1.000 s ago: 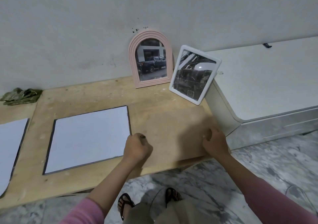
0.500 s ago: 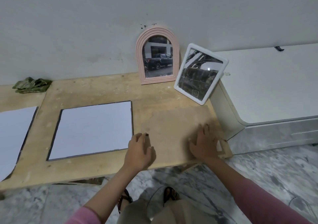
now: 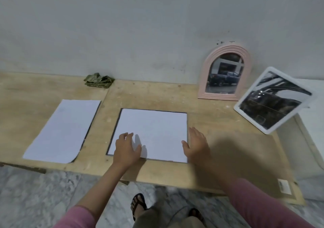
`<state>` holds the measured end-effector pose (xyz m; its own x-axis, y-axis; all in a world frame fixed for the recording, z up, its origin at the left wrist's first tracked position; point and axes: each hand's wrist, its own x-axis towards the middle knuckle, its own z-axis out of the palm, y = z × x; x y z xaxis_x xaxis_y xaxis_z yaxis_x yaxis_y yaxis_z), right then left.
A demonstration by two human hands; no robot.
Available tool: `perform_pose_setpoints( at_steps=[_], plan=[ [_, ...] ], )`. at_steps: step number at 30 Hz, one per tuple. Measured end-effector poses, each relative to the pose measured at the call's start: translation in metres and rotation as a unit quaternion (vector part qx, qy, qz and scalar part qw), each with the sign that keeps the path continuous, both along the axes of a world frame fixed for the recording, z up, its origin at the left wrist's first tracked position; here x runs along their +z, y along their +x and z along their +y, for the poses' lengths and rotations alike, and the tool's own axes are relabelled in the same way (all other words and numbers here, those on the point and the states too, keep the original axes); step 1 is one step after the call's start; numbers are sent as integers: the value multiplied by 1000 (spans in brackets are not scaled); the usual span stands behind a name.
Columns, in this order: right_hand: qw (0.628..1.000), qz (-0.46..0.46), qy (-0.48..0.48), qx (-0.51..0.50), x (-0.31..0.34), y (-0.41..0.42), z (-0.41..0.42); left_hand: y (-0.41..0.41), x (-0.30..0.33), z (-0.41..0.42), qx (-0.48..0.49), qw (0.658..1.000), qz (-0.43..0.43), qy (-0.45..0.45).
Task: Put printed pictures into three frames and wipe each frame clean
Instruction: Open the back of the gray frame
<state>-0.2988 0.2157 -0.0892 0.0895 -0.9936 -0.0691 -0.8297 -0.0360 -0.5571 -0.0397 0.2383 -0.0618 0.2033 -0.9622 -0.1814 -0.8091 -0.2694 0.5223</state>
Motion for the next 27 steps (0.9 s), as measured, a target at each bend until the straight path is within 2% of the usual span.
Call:
perform_pose_setpoints(
  at_steps=[6, 10, 13, 17, 23, 27],
  plan=[
    [989, 114, 86, 45, -2, 40, -60, 70, 2, -58, -79, 995, -41, 41],
    [971, 207, 115, 4, 12, 47, -78, 85, -2, -93, -164, 984, -40, 53],
    [968, 218, 126, -17, 10, 50, -80, 88, -7, -110, -215, 972, -60, 80],
    [968, 216, 117, -41, 10, 56, -77, 87, -12, -118, -261, 951, -129, 106],
    [965, 218, 130, -69, 14, 65, -76, 76, -14, -119, -241, 949, -168, 115],
    [966, 206, 123, -97, 12, 70, -73, 73, -10, -124, -221, 954, -160, 123]
  ],
)
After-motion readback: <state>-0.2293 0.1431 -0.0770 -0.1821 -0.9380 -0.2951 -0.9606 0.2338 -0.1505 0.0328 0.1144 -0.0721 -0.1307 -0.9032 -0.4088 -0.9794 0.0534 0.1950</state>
